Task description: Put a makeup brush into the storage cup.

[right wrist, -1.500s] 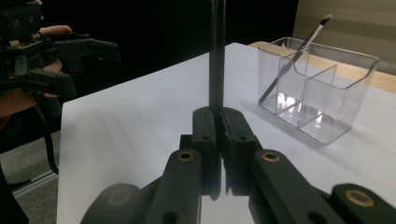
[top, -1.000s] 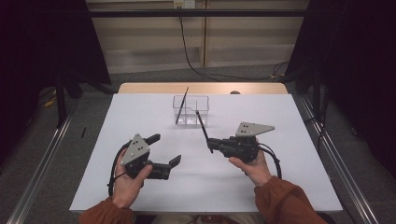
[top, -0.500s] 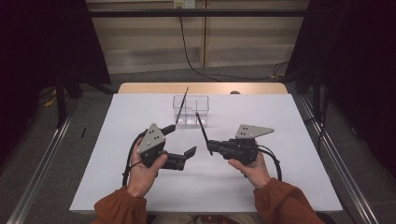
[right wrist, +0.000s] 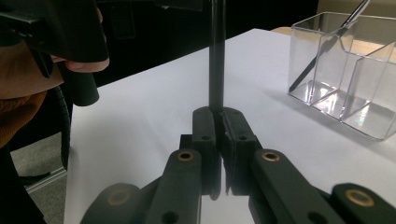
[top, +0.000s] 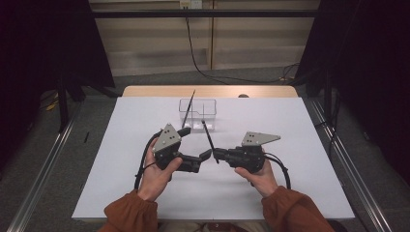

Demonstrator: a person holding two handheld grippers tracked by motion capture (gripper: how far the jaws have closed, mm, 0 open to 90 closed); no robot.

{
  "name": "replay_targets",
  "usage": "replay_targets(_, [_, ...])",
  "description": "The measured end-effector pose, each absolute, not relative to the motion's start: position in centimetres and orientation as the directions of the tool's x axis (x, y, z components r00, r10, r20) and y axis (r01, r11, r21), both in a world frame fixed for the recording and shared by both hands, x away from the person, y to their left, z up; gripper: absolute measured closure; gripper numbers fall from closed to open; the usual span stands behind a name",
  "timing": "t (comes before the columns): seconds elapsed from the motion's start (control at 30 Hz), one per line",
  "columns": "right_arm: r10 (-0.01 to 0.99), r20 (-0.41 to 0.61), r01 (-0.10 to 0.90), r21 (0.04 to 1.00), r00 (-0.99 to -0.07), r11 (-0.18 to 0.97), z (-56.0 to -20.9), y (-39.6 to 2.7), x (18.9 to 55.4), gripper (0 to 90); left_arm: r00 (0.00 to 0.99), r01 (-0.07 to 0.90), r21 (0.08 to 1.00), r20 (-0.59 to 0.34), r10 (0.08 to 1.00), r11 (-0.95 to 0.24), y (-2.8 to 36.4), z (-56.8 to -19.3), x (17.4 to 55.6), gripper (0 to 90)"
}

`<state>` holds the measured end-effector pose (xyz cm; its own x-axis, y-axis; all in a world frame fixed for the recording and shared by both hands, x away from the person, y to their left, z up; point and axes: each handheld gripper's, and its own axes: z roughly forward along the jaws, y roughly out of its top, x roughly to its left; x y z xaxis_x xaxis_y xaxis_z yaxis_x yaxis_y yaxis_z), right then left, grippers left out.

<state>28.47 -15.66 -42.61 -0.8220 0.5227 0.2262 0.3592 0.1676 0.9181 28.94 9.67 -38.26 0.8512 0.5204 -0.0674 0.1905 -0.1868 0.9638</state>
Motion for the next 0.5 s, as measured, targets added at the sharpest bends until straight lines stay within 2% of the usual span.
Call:
replay_targets(0.17, [0.520,0.225,0.357,0.919,-0.824,0.168,-42.7,-15.6,28.4,84.7,0.859,0.165,0.967,-0.043,0.510,-0.196,9.0,-38.1,28.9,2.9])
replay_targets(0.5, [0.522,0.222,0.352,0.921,-0.824,0.164,-42.7,-15.5,28.2,84.7,0.846,0.173,0.967,-0.048,0.532,-0.188,8.0,-38.3,29.5,5.2])
